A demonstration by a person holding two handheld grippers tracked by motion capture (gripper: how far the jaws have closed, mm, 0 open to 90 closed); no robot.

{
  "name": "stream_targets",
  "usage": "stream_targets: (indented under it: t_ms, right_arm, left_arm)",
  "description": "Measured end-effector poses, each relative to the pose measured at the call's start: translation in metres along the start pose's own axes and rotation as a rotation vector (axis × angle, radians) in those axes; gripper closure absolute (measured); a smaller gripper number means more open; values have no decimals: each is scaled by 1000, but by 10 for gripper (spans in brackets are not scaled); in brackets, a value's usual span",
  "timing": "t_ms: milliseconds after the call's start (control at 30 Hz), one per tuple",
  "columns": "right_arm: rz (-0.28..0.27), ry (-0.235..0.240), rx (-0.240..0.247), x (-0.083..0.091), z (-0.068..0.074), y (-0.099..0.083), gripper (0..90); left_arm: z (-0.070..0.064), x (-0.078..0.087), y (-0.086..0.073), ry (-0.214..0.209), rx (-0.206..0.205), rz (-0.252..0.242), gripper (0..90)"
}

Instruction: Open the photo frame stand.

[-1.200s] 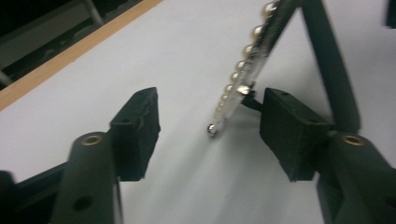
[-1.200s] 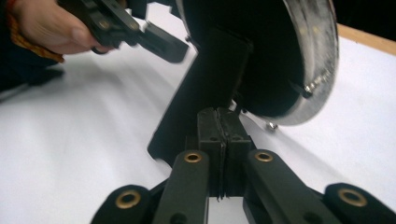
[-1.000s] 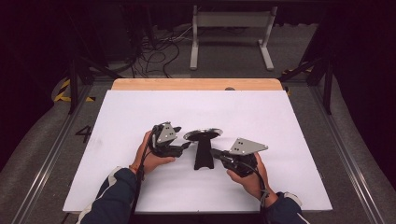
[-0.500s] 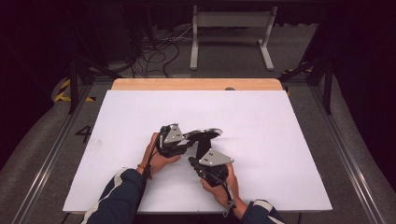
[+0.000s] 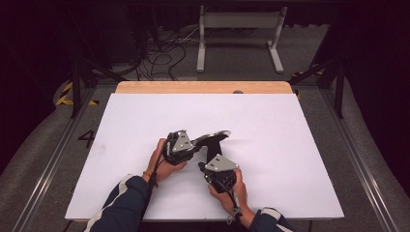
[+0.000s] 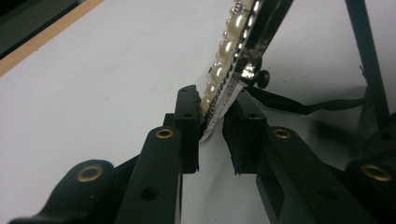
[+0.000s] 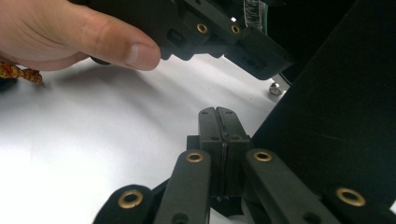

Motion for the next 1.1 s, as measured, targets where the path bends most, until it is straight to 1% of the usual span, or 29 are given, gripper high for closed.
stream_targets:
  t_ms: [167, 233, 367, 533, 733, 867, 933, 1100]
  right_arm:
    - [7, -10, 9, 1, -2, -1, 900]
    - [4, -4, 5, 2, -3, -2, 900]
    - [4, 11, -12, 3, -5, -2, 900]
    - [1, 10, -7, 2, -6, -3, 900]
    - [3, 13, -10, 2, -7, -2, 900]
    - [1, 9, -6, 2, -6, -2, 900]
    - [2, 11, -6, 2, -6, -2, 900]
    - [4, 16, -12, 3, -7, -3, 900]
  left_arm:
    - [-2, 2, 0, 9, -3, 7, 780]
    - [-1, 2, -1, 5, 6, 6, 780]
    - [0, 2, -1, -5, 9, 4, 779]
    - [1, 2, 0, -11, -4, 1, 781]
    - [2, 1, -1, -17, 5, -2, 780]
    - [1, 2, -1, -13, 8, 1, 781]
    - [1, 2, -1, -18, 16, -1, 782]
    - [1, 3, -1, -17, 12, 3, 784]
Point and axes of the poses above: each handheld gripper's, and its own axes: x roughly backward along the jaws, y roughly out of its top, z roughly to its left, the point moved 2 cm from there along -x, roughly forward along the jaws, and after that the axes turned 11 degrees about x, right-handed, at the moved point
